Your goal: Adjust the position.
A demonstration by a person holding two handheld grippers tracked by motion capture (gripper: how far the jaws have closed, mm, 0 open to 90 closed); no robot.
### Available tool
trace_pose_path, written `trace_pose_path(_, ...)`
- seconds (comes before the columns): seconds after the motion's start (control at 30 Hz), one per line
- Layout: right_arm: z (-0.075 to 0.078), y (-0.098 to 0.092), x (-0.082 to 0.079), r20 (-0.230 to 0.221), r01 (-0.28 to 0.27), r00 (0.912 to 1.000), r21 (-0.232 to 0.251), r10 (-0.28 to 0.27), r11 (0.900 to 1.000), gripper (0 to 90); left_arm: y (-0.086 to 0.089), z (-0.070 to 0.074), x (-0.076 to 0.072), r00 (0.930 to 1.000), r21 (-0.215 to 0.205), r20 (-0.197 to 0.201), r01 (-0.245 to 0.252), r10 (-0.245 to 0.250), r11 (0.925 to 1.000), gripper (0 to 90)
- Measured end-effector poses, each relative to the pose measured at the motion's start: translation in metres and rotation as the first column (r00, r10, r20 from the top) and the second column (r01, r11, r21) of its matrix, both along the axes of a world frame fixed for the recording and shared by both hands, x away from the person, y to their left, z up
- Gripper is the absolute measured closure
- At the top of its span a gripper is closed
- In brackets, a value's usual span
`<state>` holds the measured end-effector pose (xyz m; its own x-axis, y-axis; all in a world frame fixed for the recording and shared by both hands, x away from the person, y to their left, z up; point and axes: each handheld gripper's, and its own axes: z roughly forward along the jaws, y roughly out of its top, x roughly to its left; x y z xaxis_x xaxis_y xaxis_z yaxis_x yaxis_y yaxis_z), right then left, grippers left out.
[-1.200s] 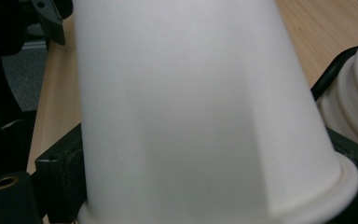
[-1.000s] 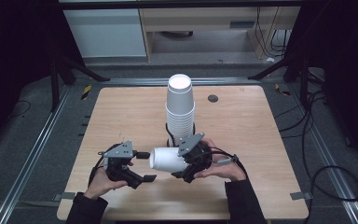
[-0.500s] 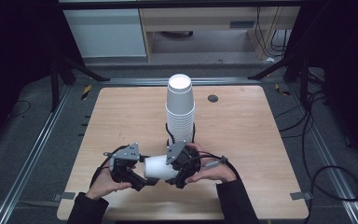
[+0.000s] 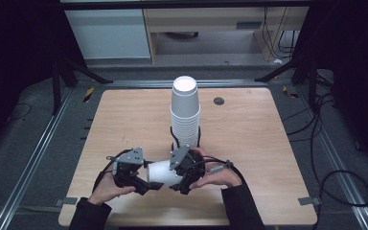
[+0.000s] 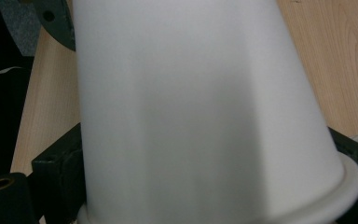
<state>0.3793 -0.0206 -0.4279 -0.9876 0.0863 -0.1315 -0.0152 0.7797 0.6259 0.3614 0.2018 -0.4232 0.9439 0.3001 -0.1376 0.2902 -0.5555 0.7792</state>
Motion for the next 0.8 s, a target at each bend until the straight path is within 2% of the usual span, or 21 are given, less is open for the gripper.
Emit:
trace_pose_path(0.17,-0.001,0.000,0.000,0.002,0.003,1.0000,0.009,-0.003,1.000,6.5,0.001,0.000,0.000,1.0000,-0.008,-0.002,0.003,-0.003,1.0000,22.4)
trace_pose_path(0.37,0.004,-0.006,0.000,-0.016,0.014,0.9998,0.059,-0.013,0.998,4.9,0.004,0.001,0.001,1.0000,-0.016,0.001,0.001,-0.001,0.9999,22.5)
trace_pose_path(0.47,0.009,-0.012,0.001,-0.021,0.022,0.9996,0.100,-0.020,0.995,4.9,0.008,0.001,0.002,0.9999,-0.018,0.009,-0.010,0.010,0.9998,22.5)
trace_pose_path(0.57,0.015,-0.019,0.001,-0.026,0.036,0.9991,0.148,-0.033,0.988,4.8,0.011,0.001,0.003,0.9996,-0.022,0.014,-0.024,0.025,0.9995,22.5)
trace_pose_path(0.7,0.022,-0.033,0.001,-0.034,0.066,0.9976,0.219,-0.060,0.973,4.7,0.015,0.002,0.005,0.9991,-0.035,0.023,-0.036,0.036,0.9988,22.4)
trace_pose_path(0.8,0.024,-0.043,0.001,-0.049,0.104,0.9943,0.276,-0.095,0.956,4.8,0.018,0.002,0.005,0.9984,-0.056,0.031,-0.046,0.048,0.9974,22.4)
